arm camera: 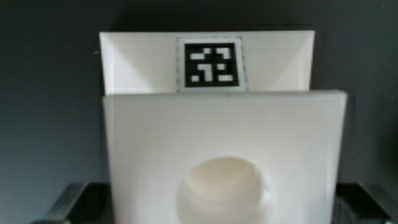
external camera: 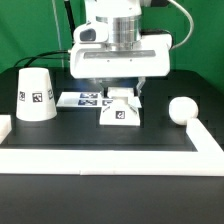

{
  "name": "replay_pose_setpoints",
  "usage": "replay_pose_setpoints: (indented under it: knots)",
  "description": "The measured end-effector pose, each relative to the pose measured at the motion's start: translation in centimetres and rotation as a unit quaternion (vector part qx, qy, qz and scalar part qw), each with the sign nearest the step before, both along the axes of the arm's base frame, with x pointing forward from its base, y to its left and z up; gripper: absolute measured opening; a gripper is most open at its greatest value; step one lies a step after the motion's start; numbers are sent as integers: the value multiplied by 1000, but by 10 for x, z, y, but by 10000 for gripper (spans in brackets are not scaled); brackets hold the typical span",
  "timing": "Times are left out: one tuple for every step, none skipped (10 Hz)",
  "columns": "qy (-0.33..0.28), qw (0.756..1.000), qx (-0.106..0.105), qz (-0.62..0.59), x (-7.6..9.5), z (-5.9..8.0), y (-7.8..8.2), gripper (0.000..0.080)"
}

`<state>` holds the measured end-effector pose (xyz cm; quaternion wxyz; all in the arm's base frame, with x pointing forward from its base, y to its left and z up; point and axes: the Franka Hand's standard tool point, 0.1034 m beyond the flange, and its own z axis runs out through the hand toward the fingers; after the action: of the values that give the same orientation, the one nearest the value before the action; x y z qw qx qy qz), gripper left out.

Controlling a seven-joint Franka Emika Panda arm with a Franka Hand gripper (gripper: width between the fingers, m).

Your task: Assemble lamp

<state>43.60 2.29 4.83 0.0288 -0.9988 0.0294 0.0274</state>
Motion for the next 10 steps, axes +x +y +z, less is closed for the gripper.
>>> replay_pose_setpoints:
  knots:
    - [-6, 1000, 1, 2, 11, 0, 3, 534]
    - [-12, 1000, 2, 4, 23, 0, 6, 534]
    - [-18, 1000, 3, 5, 33, 0, 8, 534]
    - [-24, 1000, 4, 7, 45, 0, 11, 534]
    - [-31, 999, 5, 9, 56, 1, 14, 534]
    - [-36, 999, 6, 11, 66, 1, 18, 534]
    - [-42, 999, 7, 15, 76, 1, 22, 534]
    - [-47, 999, 8, 17, 84, 1, 26, 534]
    - [-53, 998, 9, 22, 95, 1, 34, 534]
    - [-59, 998, 11, 26, 105, 1, 40, 534]
